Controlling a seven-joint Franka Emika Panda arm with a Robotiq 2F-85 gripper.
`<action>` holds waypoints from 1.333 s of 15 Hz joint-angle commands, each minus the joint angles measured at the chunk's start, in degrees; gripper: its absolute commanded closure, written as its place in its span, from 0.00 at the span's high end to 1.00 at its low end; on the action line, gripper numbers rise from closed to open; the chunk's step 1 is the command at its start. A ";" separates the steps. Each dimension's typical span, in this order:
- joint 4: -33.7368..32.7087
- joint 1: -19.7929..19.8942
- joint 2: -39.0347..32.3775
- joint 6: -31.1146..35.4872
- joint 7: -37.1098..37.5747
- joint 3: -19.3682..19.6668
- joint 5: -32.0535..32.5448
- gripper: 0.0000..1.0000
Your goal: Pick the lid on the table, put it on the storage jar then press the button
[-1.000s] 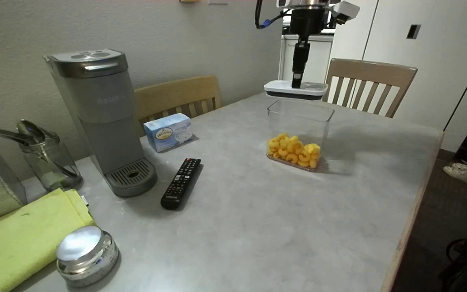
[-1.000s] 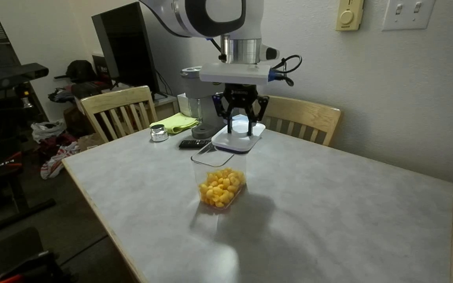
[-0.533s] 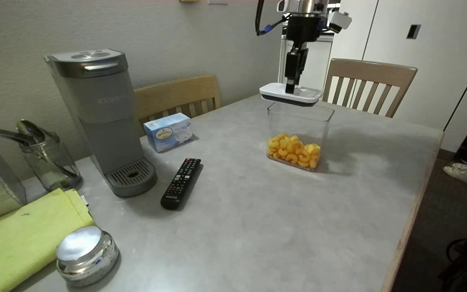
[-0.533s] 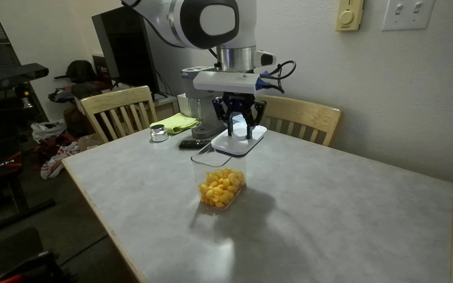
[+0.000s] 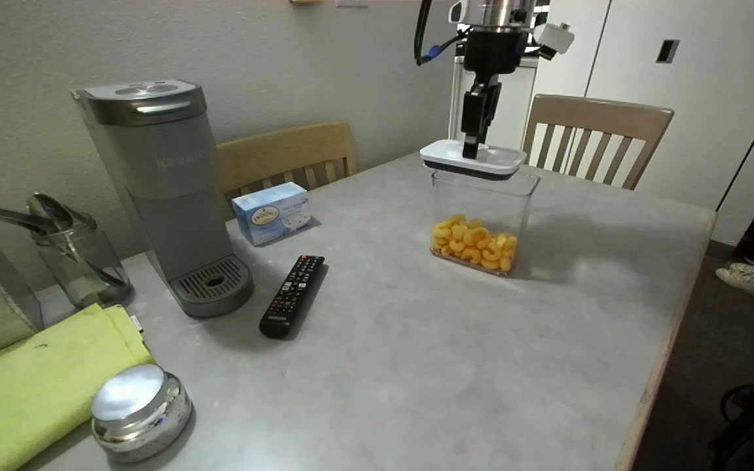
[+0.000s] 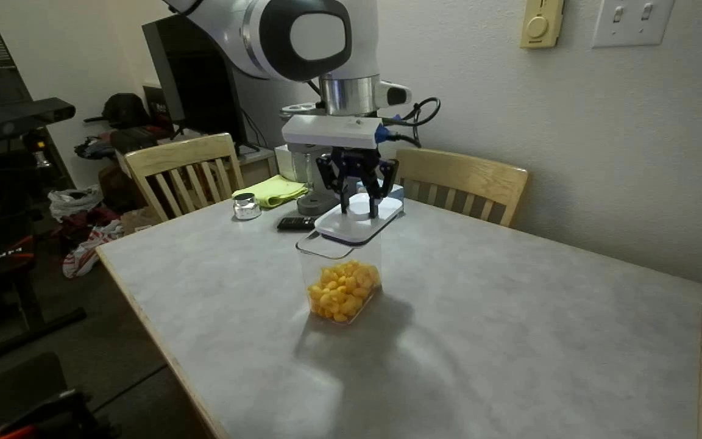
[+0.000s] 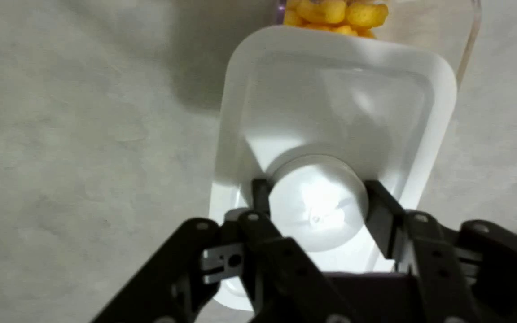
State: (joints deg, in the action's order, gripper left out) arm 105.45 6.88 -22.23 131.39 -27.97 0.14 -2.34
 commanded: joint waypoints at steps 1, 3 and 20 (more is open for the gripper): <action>5.52 -0.17 3.68 1.92 0.37 -0.69 0.95 0.29; 6.64 -0.43 4.42 2.16 0.22 -0.70 0.95 0.29; 9.89 0.48 6.54 1.83 -7.43 -0.51 2.04 0.29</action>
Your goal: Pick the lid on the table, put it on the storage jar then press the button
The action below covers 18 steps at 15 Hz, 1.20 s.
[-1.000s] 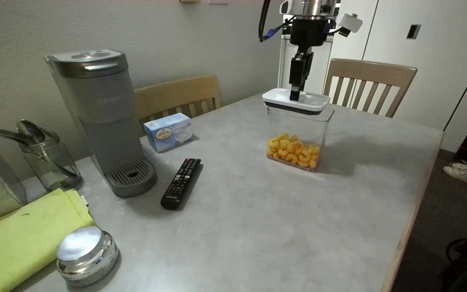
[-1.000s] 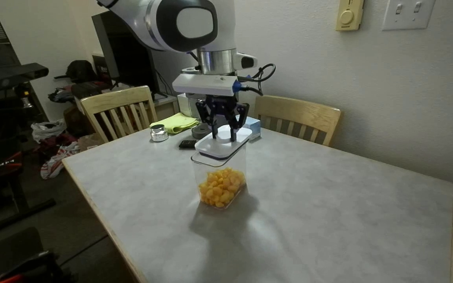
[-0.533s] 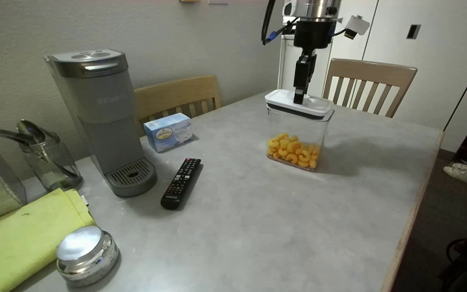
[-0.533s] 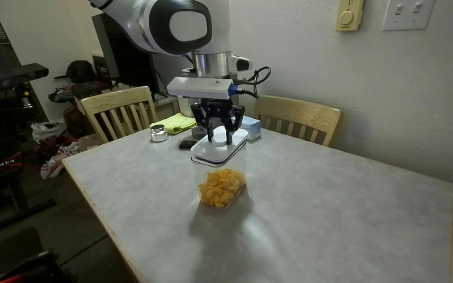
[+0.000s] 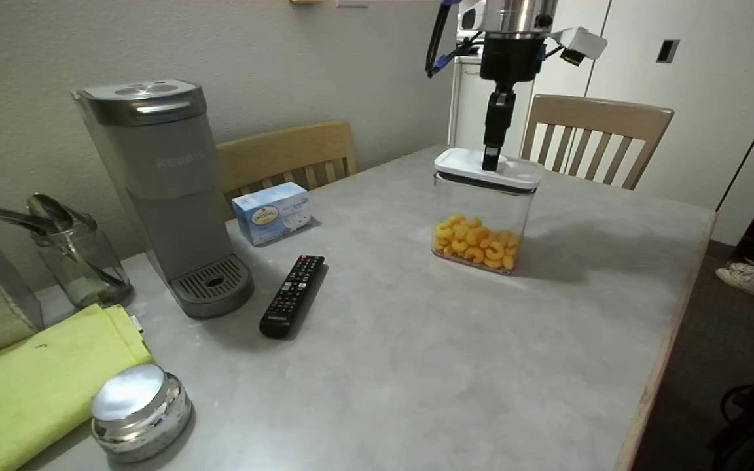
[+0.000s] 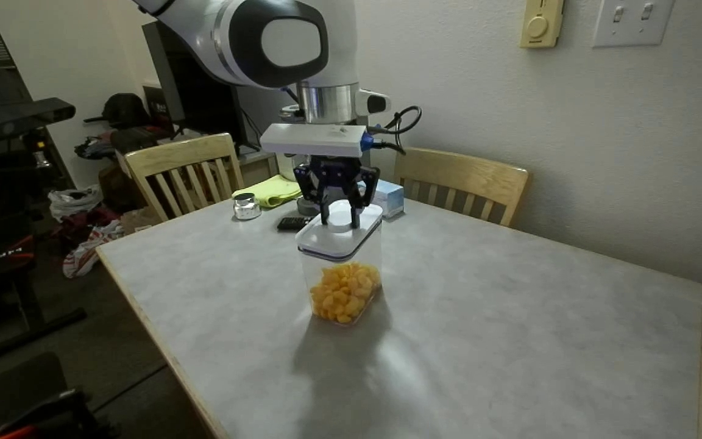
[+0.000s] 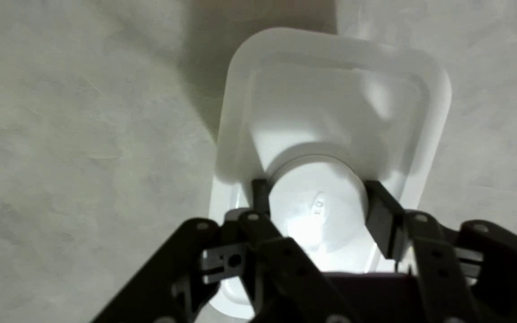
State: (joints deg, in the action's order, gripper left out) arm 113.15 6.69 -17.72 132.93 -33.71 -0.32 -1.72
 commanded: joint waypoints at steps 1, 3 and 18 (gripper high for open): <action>2.12 0.60 1.92 0.05 -1.67 0.04 1.95 0.29; 2.17 0.57 1.77 0.05 -1.62 0.12 2.82 0.29; 2.45 0.71 2.27 -0.02 -0.92 0.15 3.19 0.58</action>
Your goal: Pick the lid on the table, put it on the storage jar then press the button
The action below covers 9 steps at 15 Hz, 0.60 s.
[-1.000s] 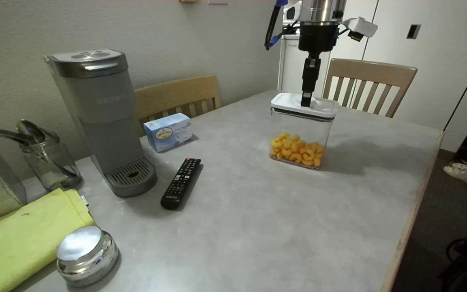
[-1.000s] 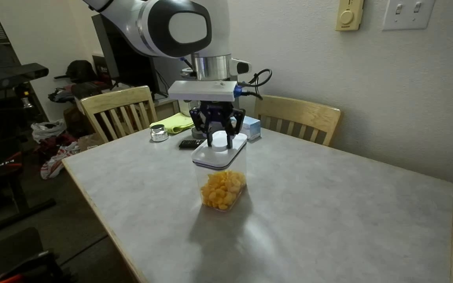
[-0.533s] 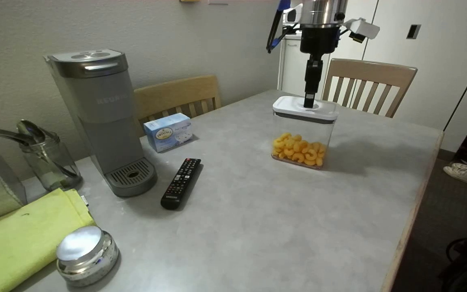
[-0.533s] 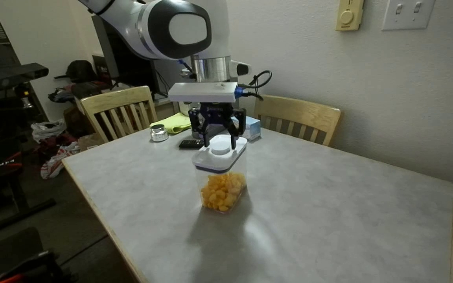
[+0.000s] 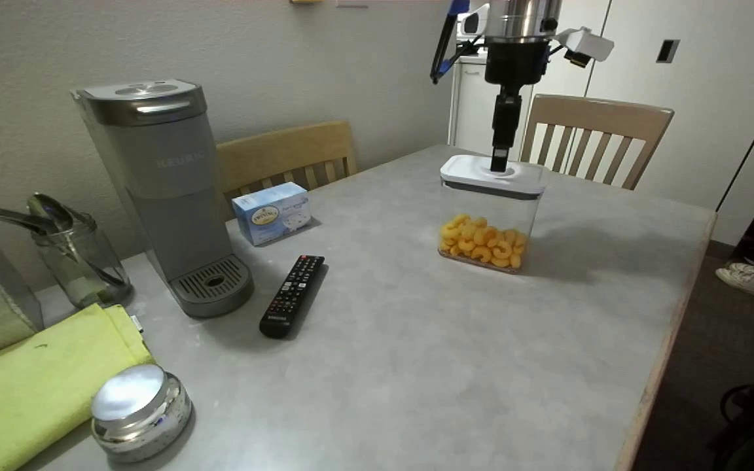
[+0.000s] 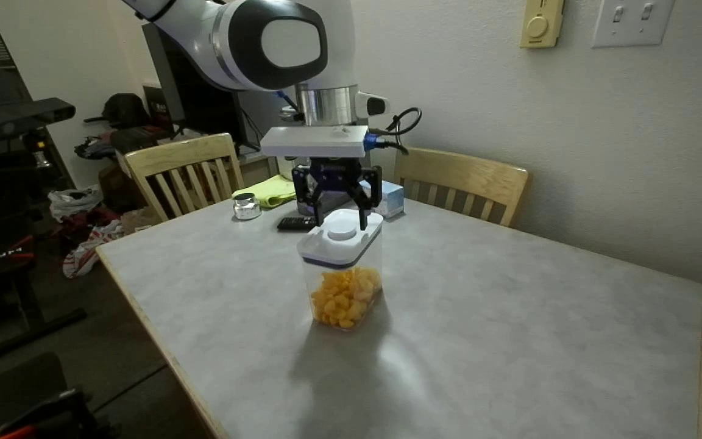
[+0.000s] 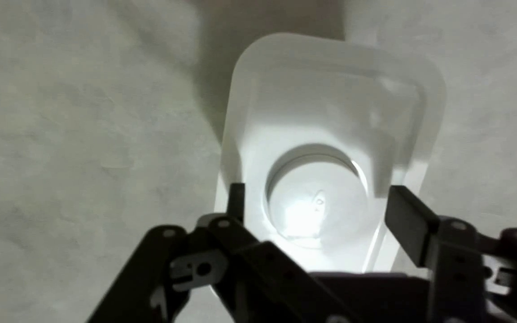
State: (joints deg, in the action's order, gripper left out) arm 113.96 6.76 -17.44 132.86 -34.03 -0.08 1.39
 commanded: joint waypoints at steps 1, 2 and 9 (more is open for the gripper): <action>1.60 0.67 2.12 0.06 -0.60 -0.09 0.01 0.51; 1.56 0.70 2.25 0.04 -0.63 -0.09 -0.07 0.44; 1.19 0.90 2.17 -0.01 -0.63 -0.09 -0.64 0.00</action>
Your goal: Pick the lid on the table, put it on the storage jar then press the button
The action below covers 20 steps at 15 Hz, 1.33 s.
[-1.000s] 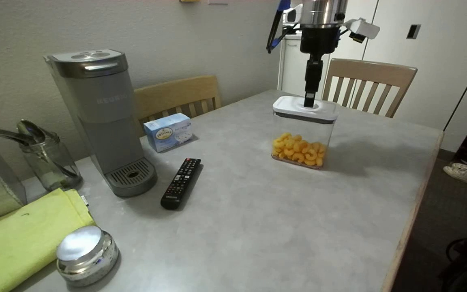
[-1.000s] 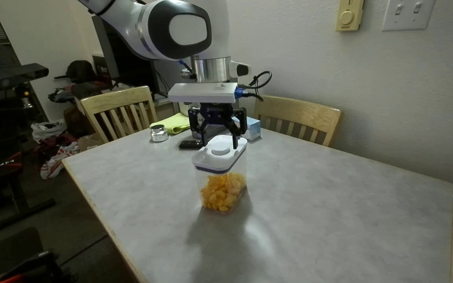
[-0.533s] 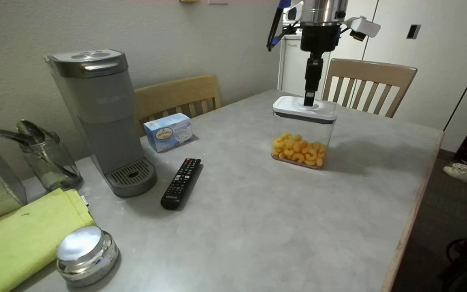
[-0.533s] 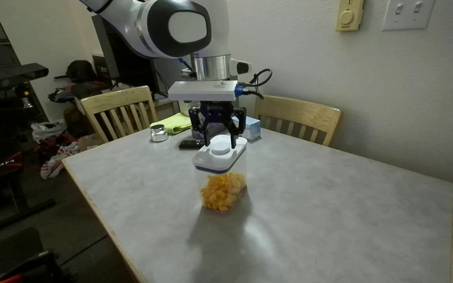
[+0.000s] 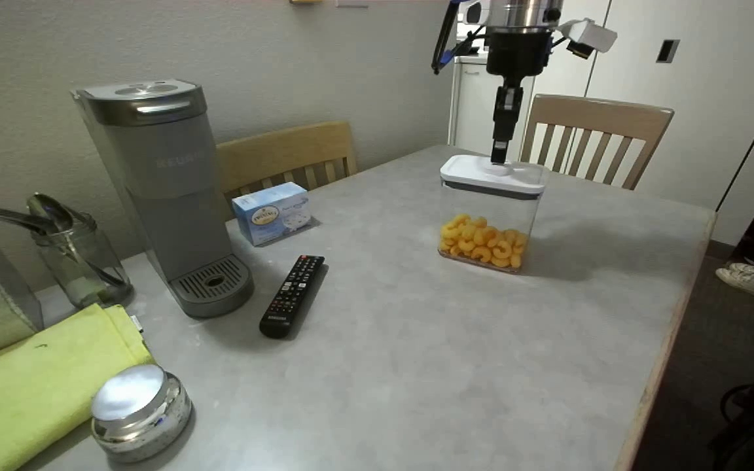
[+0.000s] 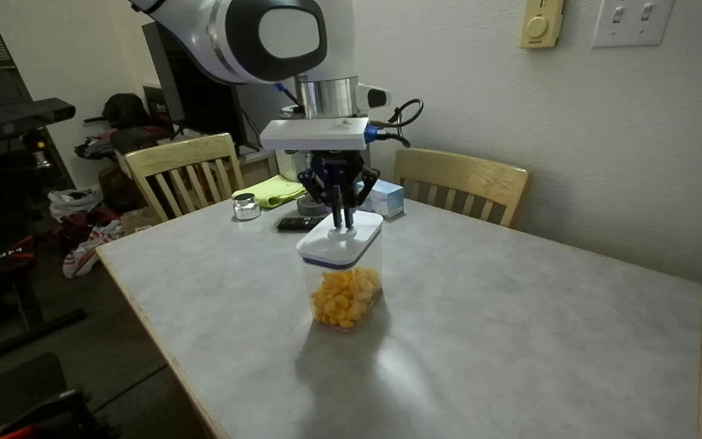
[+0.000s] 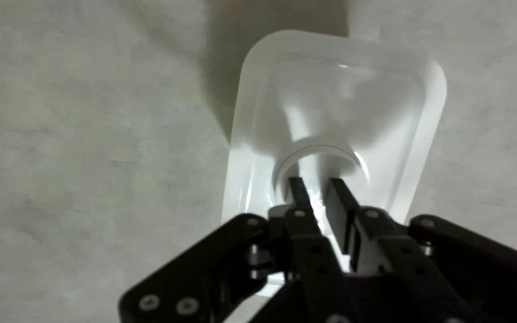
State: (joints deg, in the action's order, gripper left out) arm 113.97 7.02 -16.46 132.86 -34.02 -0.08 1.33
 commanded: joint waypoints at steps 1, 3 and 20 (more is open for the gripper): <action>1.11 0.70 0.98 -0.06 -0.62 -0.09 -0.69 0.00; 0.92 0.94 0.47 -0.12 -0.77 -0.16 -1.35 0.00; 0.71 1.68 -6.02 4.88 0.15 0.16 -1.78 0.00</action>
State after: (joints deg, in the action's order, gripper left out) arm 113.87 7.87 -18.61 134.45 -33.29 -0.06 -0.79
